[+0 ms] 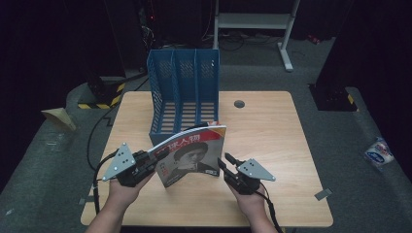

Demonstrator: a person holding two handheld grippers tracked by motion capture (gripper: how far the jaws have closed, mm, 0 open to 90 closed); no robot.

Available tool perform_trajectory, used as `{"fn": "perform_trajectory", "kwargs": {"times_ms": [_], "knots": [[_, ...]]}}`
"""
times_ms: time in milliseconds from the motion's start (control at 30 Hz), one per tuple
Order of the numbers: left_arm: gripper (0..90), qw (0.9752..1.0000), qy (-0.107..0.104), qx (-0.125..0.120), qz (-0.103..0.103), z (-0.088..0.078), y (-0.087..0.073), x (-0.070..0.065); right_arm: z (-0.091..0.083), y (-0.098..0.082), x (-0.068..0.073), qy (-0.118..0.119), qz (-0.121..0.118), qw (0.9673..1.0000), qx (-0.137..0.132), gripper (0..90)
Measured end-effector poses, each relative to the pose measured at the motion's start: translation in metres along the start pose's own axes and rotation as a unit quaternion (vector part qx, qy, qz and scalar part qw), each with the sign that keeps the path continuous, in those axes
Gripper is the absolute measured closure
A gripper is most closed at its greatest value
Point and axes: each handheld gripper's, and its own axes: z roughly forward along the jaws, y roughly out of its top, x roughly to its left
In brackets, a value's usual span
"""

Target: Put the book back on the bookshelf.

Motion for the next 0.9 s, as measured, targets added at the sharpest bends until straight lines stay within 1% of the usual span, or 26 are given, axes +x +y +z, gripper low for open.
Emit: {"fn": "perform_trajectory", "kwargs": {"times_ms": [100,167,233,267,333,400,433,467,533,600,733,867,900], "knots": [[86.5,1.0,0.0,-0.006,-0.003,0.001,-0.001,-0.001,-0.01,-0.003,-0.003,-0.008,0.004,1.0,0.003,57.7],[86.5,1.0,0.001,-0.007,-0.004,0.001,-0.001,-0.002,-0.018,-0.005,-0.008,-0.019,0.002,0.9998,0.011,56.9],[86.6,1.0,0.004,-0.008,-0.001,0.001,-0.001,-0.002,-0.024,-0.011,-0.017,-0.035,0.002,0.9992,0.02,56.2],[86.6,1.0,0.004,-0.007,-0.001,0.001,-0.001,-0.002,-0.027,-0.015,-0.022,-0.044,0.001,0.9986,0.029,56.2],[86.6,1.0,0.005,-0.007,-0.002,0.001,-0.001,-0.003,-0.031,-0.024,-0.031,-0.064,0.01,0.9968,0.045,55.8],[86.6,1.0,0.005,-0.008,-0.004,0.002,-0.001,-0.003,-0.033,-0.035,-0.039,-0.078,0.021,0.9952,0.056,55.5],[86.7,0.9999,0.008,-0.008,-0.006,0.002,-0.001,-0.003,-0.033,-0.04,-0.042,-0.08,0.031,0.9944,0.063,55.5],[86.7,0.9999,0.01,-0.007,-0.004,0.002,0.0,-0.003,-0.033,-0.044,-0.045,-0.08,0.035,0.9937,0.071,55.1],[86.8,0.9999,0.007,-0.008,-0.011,0.003,0.0,-0.003,-0.034,-0.048,-0.05,-0.087,0.043,0.9921,0.08,55.2],[86.9,0.9998,0.01,-0.008,-0.012,0.003,0.002,-0.003,-0.035,-0.049,-0.053,-0.089,0.055,0.9915,0.077,55.2],[86.9,0.9997,0.009,-0.014,-0.017,0.004,0.009,-0.003,-0.035,-0.049,-0.053,-0.091,0.06,0.9912,0.075,55.1],[87.0,0.9992,-0.007,-0.022,-0.033,0.003,0.019,-0.002,-0.035,-0.051,-0.054,-0.089,0.064,0.991,0.077,55.3],[87.0,0.9989,-0.012,-0.024,-0.039,0.003,0.022,-0.001,-0.035,-0.051,-0.054,-0.09,0.066,0.9907,0.078,55.3]]}}
